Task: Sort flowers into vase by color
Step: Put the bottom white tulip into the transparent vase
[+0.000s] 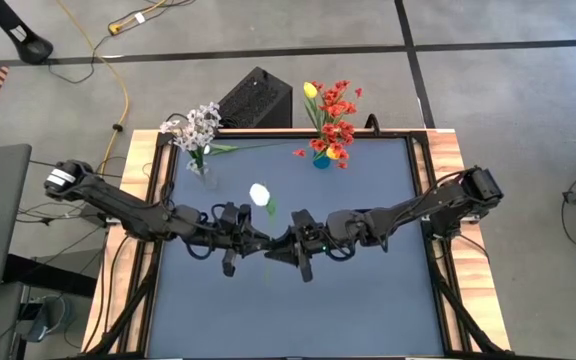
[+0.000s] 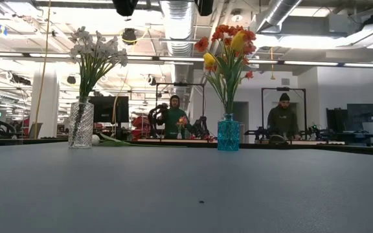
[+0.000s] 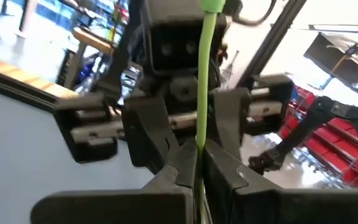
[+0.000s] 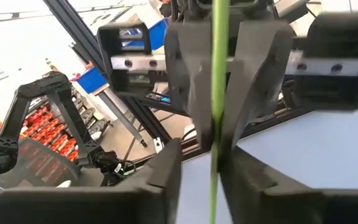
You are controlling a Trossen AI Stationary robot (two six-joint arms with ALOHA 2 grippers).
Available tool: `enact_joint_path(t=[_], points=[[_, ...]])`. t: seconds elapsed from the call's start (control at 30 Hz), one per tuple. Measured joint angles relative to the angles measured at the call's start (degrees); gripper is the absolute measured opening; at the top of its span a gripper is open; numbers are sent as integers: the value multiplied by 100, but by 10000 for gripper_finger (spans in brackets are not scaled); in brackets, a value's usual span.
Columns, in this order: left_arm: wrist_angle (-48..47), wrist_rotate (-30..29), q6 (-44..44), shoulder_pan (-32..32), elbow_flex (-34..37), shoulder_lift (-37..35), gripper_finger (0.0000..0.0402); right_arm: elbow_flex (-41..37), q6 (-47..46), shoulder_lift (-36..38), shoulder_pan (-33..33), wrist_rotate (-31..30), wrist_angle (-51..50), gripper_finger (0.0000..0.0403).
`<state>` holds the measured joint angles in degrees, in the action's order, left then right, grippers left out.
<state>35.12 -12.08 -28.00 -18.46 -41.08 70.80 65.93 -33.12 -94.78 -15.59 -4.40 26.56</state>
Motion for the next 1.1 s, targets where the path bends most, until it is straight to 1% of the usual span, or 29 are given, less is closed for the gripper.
enact_joint_path(t=[0.07,0.17,0.3,0.4,0.5,0.57,0.6,0.67,0.73,0.8,0.97,1.1], points=[[12,-117,113,4,0,-94,1,0,6,0,2,2,-2,160],[-193,-462,414,11,0,-456,0,0,41,0,11,20,6,202],[-973,-1137,836,102,0,-1364,0,0,-12,0,15,156,-4,236],[-1634,-1905,1235,133,0,-2251,0,0,-103,0,7,174,-48,242],[-2349,-2869,1716,129,-3,-3160,0,0,-204,0,-15,175,-67,242],[-2846,-3459,1861,137,-4,-3678,0,0,-287,0,-17,175,-65,239],[-3075,-3627,1881,136,-4,-3903,0,0,-319,0,-17,175,-67,238],[-3470,-3777,1865,136,-7,-4238,0,0,-411,0,-17,175,-90,236],[-3854,-3847,1803,133,-4,-4457,0,0,-437,0,-17,173,-94,235],[-4201,-4096,1718,131,-2,-4597,0,0,-437,0,-17,173,-89,234],[-5230,-5514,1227,131,0,-4687,0,0,-439,0,-17,173,-87,234],[-5960,-6264,617,131,0,-4688,0,0,-439,0,-17,170,-89,234]])
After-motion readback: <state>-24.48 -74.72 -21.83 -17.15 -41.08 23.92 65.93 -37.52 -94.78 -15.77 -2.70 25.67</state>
